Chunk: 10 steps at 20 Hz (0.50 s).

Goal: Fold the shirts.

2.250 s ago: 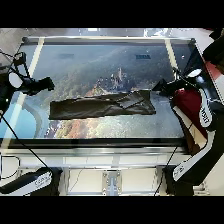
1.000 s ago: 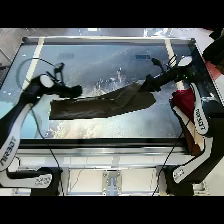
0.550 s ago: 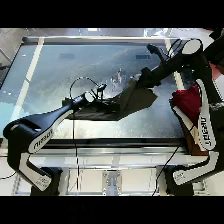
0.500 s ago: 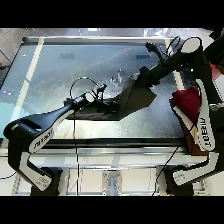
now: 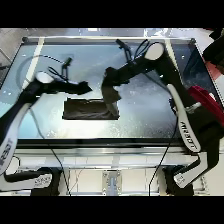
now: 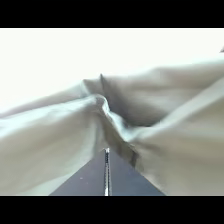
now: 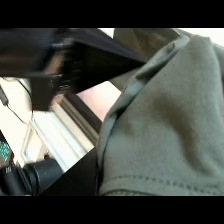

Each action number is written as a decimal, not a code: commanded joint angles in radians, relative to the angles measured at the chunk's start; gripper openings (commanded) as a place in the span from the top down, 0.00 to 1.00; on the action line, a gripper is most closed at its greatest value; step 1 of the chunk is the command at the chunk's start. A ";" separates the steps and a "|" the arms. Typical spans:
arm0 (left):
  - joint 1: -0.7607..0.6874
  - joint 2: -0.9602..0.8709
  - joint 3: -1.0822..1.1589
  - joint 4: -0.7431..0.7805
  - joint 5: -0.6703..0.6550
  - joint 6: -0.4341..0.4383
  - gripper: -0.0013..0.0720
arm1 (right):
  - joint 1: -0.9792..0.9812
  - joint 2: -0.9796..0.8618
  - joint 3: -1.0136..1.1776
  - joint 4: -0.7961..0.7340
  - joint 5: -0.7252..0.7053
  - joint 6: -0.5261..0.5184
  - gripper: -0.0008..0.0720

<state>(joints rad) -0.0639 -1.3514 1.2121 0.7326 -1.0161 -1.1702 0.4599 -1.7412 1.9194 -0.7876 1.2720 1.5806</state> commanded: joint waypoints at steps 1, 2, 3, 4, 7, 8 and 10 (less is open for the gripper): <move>0.229 0.193 0.000 0.054 -0.101 0.052 0.97 | 0.163 -0.105 0.002 0.021 -0.323 0.024 0.97; 0.282 0.233 0.000 0.076 -0.101 0.052 0.97 | 0.204 -0.139 0.002 0.045 -0.386 0.025 0.97; 0.336 0.267 0.000 0.092 -0.101 0.052 0.97 | 0.245 -0.171 0.002 0.065 -0.447 0.024 0.97; 0.381 0.293 -0.001 0.101 -0.103 0.052 0.97 | 0.281 -0.196 0.003 0.059 -0.509 0.023 0.97; 0.470 0.328 -0.001 0.105 -0.122 0.052 0.97 | 0.327 -0.218 0.005 0.073 -0.653 0.027 0.19; 0.484 0.328 -0.002 0.105 -0.122 0.052 0.97 | 0.322 -0.216 0.019 0.078 -0.627 0.026 0.05; 0.489 0.327 -0.002 0.105 -0.122 0.052 0.97 | 0.271 -0.215 0.079 -0.013 -0.470 0.026 0.07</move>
<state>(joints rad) 0.3775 -1.0458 1.2110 0.8299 -1.1278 -1.1217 0.7425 -1.9430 1.9522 -0.7391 0.7452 1.6054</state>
